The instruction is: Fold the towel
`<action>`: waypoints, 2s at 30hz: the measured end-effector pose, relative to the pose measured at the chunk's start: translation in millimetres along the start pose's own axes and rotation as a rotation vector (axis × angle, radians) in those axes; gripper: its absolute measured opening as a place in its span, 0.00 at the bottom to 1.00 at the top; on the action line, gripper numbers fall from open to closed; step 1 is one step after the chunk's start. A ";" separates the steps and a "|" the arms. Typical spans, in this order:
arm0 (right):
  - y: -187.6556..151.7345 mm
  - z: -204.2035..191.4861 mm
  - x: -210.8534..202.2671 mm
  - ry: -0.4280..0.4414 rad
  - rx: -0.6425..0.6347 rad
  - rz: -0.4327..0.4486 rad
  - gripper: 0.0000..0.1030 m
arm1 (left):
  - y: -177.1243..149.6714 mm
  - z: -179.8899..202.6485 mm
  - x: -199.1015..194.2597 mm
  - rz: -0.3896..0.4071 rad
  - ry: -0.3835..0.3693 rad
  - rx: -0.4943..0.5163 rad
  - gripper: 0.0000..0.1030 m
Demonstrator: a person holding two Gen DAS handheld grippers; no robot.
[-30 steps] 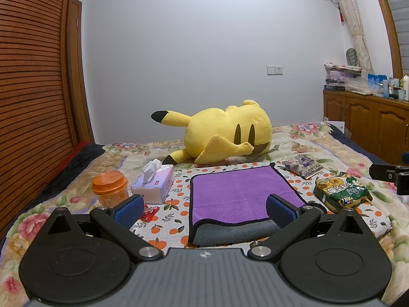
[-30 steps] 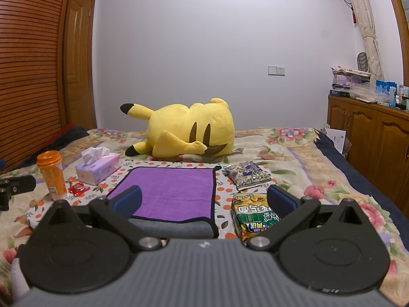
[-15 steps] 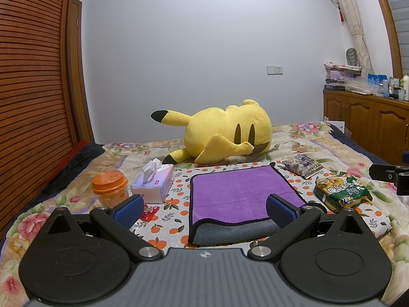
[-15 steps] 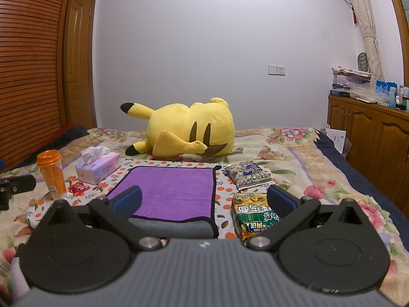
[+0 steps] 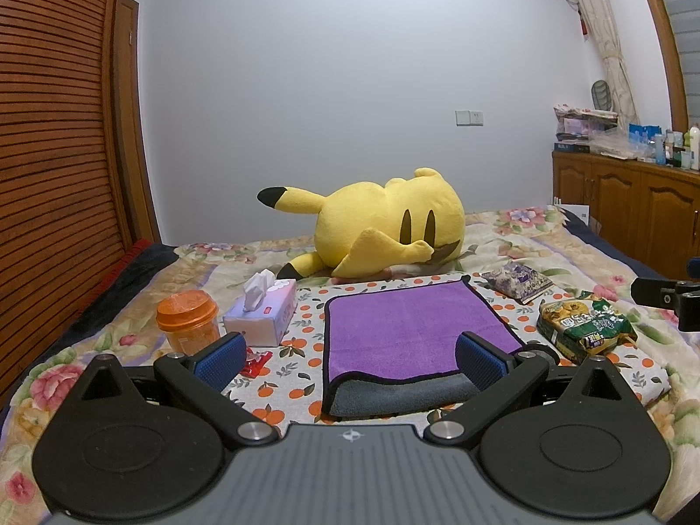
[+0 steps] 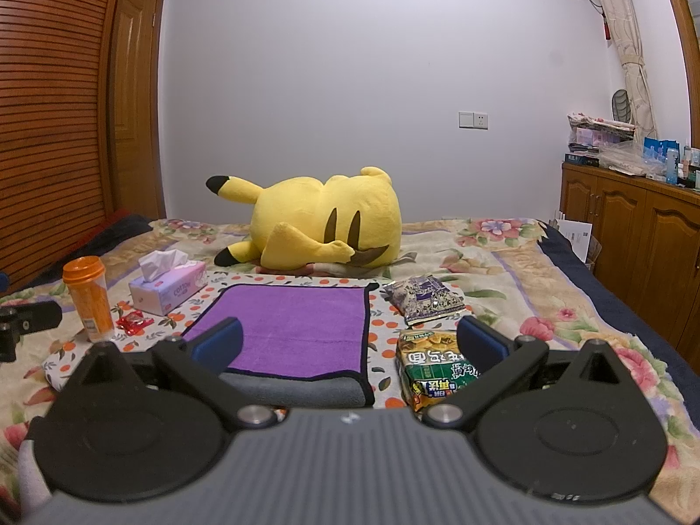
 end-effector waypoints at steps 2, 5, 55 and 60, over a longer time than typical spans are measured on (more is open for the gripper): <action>-0.4 -0.4 1.7 -0.001 -0.002 -0.008 1.00 | -1.8 -0.6 1.5 -0.012 -0.003 0.001 1.00; -1.3 -2.8 2.6 0.000 -0.006 -0.023 1.00 | -4.5 -0.3 5.6 -0.035 -0.009 0.006 1.00; -30.9 -7.1 111.9 0.197 -0.077 -0.273 1.00 | -31.1 -1.3 113.5 -0.209 -0.133 0.028 0.95; -34.9 -3.9 124.6 0.204 -0.068 -0.299 0.85 | -35.2 -4.4 126.6 -0.223 -0.144 0.032 0.94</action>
Point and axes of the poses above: each gripper's, at about its wrist camera, not at the fingertips, and x roughly the way its jaws point, z to its right, y to its top, the point moved 1 cm from there along x, roughly the way its jaws point, and after that the axes turned 12 degrees about z, right-handed, at the moved point
